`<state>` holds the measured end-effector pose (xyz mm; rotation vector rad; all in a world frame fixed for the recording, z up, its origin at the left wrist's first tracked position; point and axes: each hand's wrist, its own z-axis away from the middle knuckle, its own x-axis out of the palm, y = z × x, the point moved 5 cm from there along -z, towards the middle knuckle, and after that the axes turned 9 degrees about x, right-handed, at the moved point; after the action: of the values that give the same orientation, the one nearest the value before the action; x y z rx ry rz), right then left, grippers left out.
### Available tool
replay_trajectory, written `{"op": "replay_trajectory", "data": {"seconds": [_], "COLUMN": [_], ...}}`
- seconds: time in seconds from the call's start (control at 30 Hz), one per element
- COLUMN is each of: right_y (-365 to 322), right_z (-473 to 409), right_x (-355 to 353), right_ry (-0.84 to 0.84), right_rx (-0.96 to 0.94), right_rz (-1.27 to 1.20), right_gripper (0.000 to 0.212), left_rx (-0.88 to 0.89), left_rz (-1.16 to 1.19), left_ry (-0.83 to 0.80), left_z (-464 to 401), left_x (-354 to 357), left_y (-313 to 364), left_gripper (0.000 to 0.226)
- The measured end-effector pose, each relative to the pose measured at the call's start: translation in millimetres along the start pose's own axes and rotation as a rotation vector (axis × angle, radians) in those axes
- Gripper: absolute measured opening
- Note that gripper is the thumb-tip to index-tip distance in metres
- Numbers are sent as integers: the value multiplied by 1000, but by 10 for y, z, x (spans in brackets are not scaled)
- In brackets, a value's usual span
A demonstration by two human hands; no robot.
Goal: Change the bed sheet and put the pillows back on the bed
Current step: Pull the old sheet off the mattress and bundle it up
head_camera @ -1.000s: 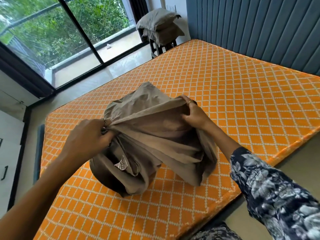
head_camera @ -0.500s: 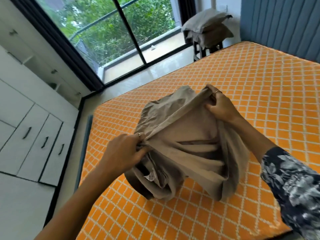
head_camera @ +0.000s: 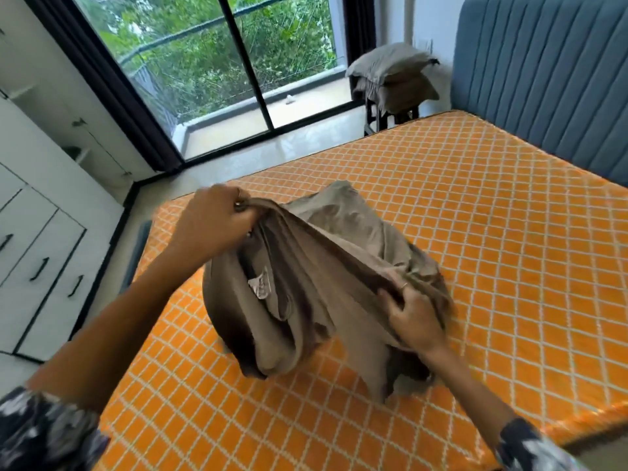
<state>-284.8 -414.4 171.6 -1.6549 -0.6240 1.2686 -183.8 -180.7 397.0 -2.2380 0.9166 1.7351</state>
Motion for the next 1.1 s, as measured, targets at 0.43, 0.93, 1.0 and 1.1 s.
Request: {"op": "replay_trajectory", "data": {"seconds": [0.43,0.93,1.0,1.1], "right_y": [-218,-297,-386,-402], "right_z": [10,-488,-663,-810], "right_x": [180,-931,-1228,-1503], "right_ry": [256,5,-3,101], "right_rx": [49,-34,-22,54], "right_rz": [229,214,306,451], "right_gripper": [59,17,13,18], "left_rx": [100,111,123,147], "left_rz": [-46,-57,-54,-57], "left_ry": [72,58,51,57], "left_z": [-791,-733,-728,-727], "left_x": [-122,-353,-350,-347], "left_y": [752,581,572,576], "left_gripper": [21,33,29,24]}}
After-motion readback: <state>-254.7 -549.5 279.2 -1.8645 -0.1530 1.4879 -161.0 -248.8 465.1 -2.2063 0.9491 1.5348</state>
